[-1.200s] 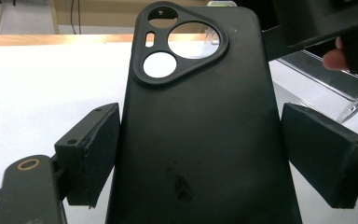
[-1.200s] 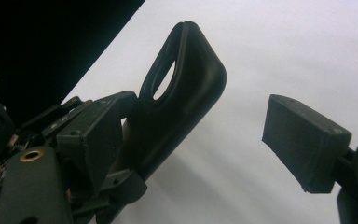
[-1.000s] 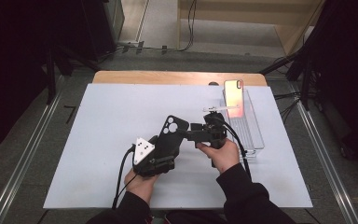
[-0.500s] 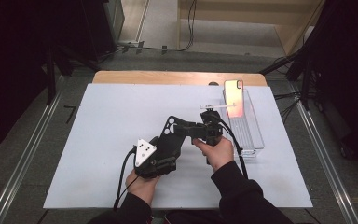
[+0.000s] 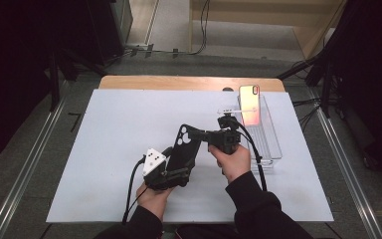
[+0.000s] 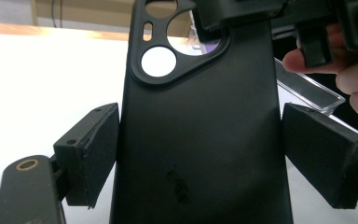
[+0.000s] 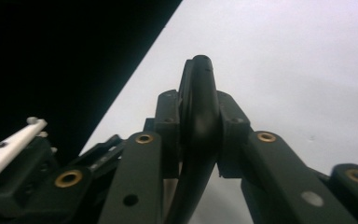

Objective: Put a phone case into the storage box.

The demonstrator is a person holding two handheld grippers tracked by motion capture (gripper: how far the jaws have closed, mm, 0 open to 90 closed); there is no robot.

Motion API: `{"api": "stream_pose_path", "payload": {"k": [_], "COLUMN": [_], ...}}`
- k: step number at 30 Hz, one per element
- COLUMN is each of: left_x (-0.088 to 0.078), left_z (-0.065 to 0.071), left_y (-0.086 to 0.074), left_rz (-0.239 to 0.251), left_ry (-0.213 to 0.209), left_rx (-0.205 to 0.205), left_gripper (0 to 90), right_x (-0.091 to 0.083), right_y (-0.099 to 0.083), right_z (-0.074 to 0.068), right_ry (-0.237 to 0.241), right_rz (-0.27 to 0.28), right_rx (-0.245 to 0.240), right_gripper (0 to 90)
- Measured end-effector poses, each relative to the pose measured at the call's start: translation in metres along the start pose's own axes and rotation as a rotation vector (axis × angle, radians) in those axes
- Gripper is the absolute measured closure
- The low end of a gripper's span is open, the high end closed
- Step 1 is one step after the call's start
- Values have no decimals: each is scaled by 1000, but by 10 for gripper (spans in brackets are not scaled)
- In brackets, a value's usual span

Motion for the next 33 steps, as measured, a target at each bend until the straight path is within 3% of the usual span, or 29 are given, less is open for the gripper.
{"api": "stream_pose_path", "payload": {"k": [9, 12, 20, 27, 31, 33], "left_x": [0, 0, 1, -3, -4, -5], "left_z": [2, 2, 3, 5, 7, 8], "left_y": [2, 4, 6, 7, 8, 10], "left_rz": [5, -4, -71, -137, -191, -191], "left_ry": [-16, -36, -56, -75, -104, -110], "left_rx": [9, -6, -27, -37, -69, -39], "left_gripper": [137, 134, 127, 133, 140, 142], "right_x": [-3, -4, -6, -11, -14, -15], "right_y": [2, 3, 4, 10, 11, 11], "right_z": [-12, -14, -19, -12, -12, -12], "right_ry": [33, 37, 27, -2, -17, -20], "right_rz": [-10, -8, -17, 3, 9, 7], "right_rx": [-4, -3, -51, -78, -160, -196], "right_gripper": [771, 772, 773, 772, 772, 772]}}
Point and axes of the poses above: each handheld gripper's, and its own axes: x roughly forward along the jaws, y roughly out of its top, z roughly to its right, the point moved 8 cm from there along x, roughly forward along the jaws, and after that the axes turned 11 degrees about z, right-handed, at the moved point
